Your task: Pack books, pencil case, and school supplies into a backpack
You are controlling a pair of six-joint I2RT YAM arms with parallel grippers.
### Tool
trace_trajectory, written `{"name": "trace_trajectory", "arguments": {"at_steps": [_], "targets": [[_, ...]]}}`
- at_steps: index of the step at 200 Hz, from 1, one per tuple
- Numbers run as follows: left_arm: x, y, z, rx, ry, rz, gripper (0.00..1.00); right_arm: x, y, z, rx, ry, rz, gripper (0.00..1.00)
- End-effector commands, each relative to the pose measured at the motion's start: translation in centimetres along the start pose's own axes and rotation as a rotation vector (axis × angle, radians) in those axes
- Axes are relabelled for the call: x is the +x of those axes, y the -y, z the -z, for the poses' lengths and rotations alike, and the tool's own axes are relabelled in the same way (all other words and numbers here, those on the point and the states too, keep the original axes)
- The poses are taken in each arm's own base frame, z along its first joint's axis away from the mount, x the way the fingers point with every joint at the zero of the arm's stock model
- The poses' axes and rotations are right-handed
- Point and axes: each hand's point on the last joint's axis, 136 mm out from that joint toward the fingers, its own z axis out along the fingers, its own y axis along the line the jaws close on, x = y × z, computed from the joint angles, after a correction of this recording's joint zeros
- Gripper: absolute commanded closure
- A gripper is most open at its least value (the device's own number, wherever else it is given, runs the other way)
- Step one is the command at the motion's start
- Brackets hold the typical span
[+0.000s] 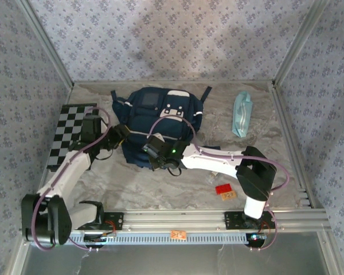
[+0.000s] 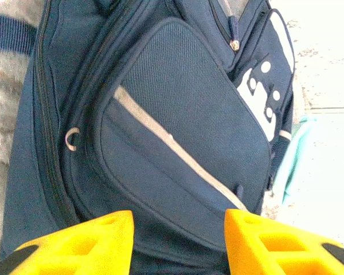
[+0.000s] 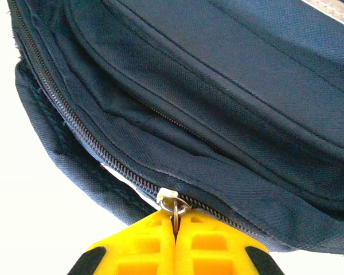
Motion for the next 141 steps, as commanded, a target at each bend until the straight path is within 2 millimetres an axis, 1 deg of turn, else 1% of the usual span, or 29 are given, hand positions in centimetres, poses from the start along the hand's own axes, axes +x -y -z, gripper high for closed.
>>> {"name": "trace_trajectory", "arguments": {"at_steps": [1, 18, 57, 72, 91, 109, 141], "targets": [[3.2, -0.7, 0.0, -0.002, -0.057, 0.114, 0.52, -0.7, 0.0, 0.8, -0.018, 0.034, -0.036, 1.0], [5.1, -0.3, -0.6, 0.001, -0.081, 0.139, 0.51, -0.6, 0.0, 0.6, -0.021, 0.031, -0.038, 1.0], [7.7, 0.4, -2.1, 0.008, -0.096, 0.207, 0.5, -0.5, -0.1, 0.4, -0.023, 0.03, -0.043, 1.0], [8.3, 0.5, -2.8, 0.02, -0.111, 0.231, 0.5, -0.4, -0.1, 0.3, -0.022, 0.032, -0.047, 1.0], [8.5, 0.5, -3.6, 0.014, -0.128, 0.251, 0.51, -0.3, -0.2, 0.2, -0.03, 0.035, -0.049, 1.0], [8.7, 1.2, -4.1, 0.018, -0.143, 0.25, 0.52, -0.2, -0.3, 0.3, -0.028, 0.034, -0.047, 1.0], [9.7, 0.1, -4.3, -0.044, -0.137, 0.272, 0.53, -0.3, -0.1, 0.3, -0.019, 0.04, -0.054, 1.0]]}}
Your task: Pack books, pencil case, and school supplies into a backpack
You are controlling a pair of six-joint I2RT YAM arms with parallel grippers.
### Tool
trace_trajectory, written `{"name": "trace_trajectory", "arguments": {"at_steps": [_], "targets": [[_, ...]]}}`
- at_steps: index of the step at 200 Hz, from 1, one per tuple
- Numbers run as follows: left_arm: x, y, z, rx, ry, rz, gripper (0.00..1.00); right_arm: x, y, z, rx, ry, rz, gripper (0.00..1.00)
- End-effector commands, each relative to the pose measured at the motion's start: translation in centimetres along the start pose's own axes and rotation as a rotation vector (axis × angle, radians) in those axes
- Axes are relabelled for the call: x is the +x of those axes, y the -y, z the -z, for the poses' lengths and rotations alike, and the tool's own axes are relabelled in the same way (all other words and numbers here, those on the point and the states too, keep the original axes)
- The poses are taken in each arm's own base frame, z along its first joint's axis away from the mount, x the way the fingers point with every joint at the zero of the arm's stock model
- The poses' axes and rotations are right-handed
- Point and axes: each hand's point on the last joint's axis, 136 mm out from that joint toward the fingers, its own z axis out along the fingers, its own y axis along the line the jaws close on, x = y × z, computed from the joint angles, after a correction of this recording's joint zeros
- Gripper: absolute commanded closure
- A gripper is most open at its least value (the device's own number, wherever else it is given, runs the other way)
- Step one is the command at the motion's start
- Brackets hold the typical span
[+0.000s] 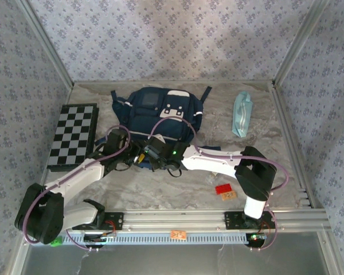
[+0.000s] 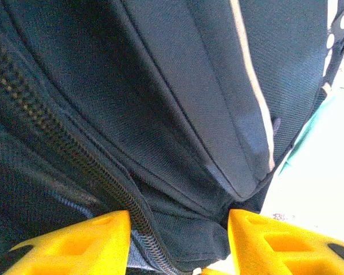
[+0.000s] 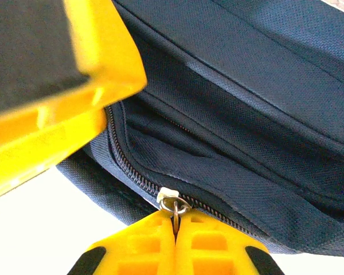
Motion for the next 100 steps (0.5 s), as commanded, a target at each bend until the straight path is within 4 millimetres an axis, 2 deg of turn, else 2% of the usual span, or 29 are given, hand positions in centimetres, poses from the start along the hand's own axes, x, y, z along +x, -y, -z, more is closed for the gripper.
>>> {"name": "trace_trajectory", "arguments": {"at_steps": [1, 43, 100], "targets": [[0.0, 0.6, 0.0, 0.006, 0.025, 0.039, 0.53, -0.6, -0.1, 0.8, -0.005, 0.03, -0.025, 1.0], [0.5, -1.5, -0.1, -0.07, 0.028, 0.095, 0.52, -0.7, 0.1, 0.8, -0.002, 0.033, -0.031, 1.0], [1.2, -2.4, -1.1, -0.135, 0.01, 0.175, 0.46, -0.7, -0.2, 0.3, -0.007, 0.034, -0.028, 1.0]]}}
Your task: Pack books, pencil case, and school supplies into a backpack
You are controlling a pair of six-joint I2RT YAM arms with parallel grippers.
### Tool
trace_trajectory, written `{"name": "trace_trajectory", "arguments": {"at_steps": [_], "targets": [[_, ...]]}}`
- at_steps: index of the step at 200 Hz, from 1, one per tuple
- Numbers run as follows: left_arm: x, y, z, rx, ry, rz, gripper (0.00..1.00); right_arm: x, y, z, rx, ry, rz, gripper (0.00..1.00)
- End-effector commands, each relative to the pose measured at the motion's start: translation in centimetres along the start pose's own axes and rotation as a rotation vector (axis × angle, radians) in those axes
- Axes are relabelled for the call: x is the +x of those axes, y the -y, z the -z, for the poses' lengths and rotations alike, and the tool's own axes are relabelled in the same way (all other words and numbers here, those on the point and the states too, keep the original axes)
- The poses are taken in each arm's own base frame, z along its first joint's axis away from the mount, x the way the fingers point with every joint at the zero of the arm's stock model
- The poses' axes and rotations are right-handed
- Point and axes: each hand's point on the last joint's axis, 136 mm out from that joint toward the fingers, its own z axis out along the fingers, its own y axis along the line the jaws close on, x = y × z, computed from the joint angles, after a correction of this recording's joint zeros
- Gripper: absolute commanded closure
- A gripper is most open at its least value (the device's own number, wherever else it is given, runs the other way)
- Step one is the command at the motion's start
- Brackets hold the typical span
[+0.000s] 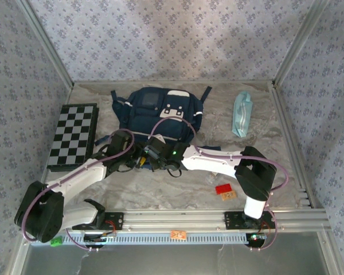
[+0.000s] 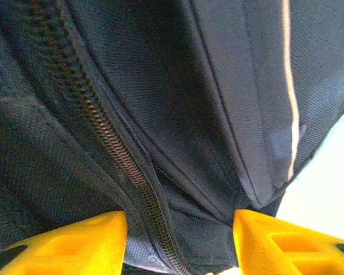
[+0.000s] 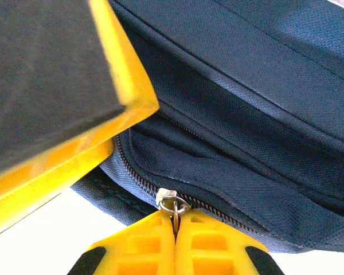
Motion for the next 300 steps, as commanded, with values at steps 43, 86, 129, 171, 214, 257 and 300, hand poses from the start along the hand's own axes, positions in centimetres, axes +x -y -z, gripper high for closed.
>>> {"name": "trace_trajectory", "arguments": {"at_steps": [43, 86, 129, 171, 214, 257, 300], "targets": [[0.4, -0.8, -1.5, -0.084, -0.006, 0.112, 0.51, -0.5, 0.1, 0.1, 0.006, 0.027, -0.016, 1.0], [0.5, -0.2, -1.9, -0.075, -0.011, 0.101, 0.69, -0.5, 0.7, 0.2, 0.036, 0.025, -0.015, 1.0], [0.5, 0.4, -1.5, -0.037, -0.005, 0.076, 0.9, -0.6, 1.0, 0.4, 0.047, 0.031, -0.015, 1.0], [-0.2, 0.5, -0.4, -0.029, 0.033, 0.057, 1.0, -0.5, 1.7, 0.8, 0.084, 0.025, -0.005, 1.0], [-2.5, 1.1, 1.8, -0.017, 0.089, 0.004, 1.0, 0.7, 3.3, 2.0, 0.144, -0.004, 0.009, 1.0], [-4.2, 1.9, 3.2, -0.035, 0.119, -0.053, 1.0, 2.2, 4.9, 2.1, 0.175, -0.049, -0.035, 1.0], [-7.9, 1.8, 5.9, -0.049, 0.191, -0.056, 1.0, 3.1, 7.0, 2.8, 0.198, -0.062, -0.074, 1.0]]}}
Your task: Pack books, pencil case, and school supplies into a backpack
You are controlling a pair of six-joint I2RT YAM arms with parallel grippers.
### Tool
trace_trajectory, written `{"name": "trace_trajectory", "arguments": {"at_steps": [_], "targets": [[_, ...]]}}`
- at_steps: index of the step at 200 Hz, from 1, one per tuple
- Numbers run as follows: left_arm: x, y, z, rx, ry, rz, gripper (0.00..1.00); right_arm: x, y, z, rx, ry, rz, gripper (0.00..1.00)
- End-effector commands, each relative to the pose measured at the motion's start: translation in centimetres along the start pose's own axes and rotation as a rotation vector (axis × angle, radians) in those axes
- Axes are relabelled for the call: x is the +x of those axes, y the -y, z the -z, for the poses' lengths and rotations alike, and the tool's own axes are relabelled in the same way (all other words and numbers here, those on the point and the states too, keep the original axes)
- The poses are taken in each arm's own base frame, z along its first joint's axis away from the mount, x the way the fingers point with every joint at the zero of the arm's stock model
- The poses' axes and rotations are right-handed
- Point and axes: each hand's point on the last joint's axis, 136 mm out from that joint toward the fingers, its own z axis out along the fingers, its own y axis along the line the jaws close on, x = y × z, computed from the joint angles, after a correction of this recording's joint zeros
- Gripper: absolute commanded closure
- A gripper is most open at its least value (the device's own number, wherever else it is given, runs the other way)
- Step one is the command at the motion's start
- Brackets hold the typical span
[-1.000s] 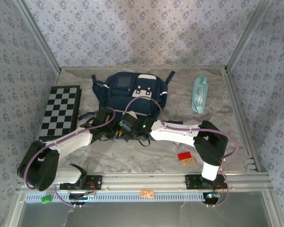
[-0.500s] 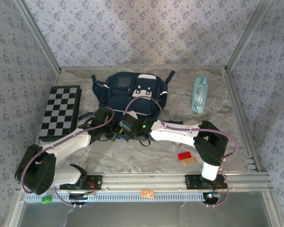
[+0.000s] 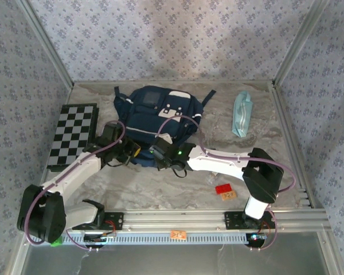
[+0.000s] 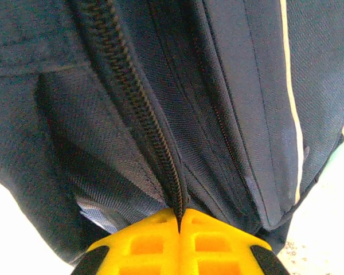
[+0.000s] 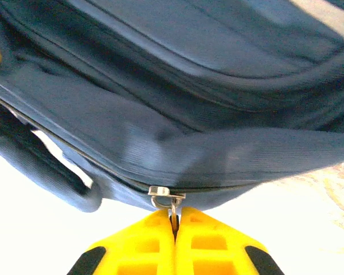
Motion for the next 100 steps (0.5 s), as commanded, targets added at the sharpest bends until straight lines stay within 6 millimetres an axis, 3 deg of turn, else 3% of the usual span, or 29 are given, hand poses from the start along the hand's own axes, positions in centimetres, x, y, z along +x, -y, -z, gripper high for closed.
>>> {"name": "trace_trajectory", "arguments": {"at_steps": [1, 41, 68, 73, 100], "targets": [[-3.9, 1.1, 2.9, 0.016, 0.137, -0.038, 1.0, 2.3, 4.1, 1.1, 0.113, -0.071, -0.026, 1.0], [-5.8, 1.4, 4.6, 0.029, 0.184, -0.039, 1.0, 1.2, 6.0, 1.3, 0.13, -0.065, -0.054, 1.0], [-7.2, 1.6, 4.8, 0.025, 0.206, -0.042, 1.0, 0.5, 3.9, 1.6, 0.071, -0.052, 0.032, 1.0], [-7.5, 1.6, 4.8, 0.02, 0.208, -0.042, 1.0, -0.6, 2.9, 2.1, 0.048, -0.03, 0.035, 1.0], [-8.9, 3.2, 4.6, 0.033, 0.207, -0.092, 1.0, -1.0, 1.2, 1.5, -0.025, -0.036, 0.017, 1.0]]}}
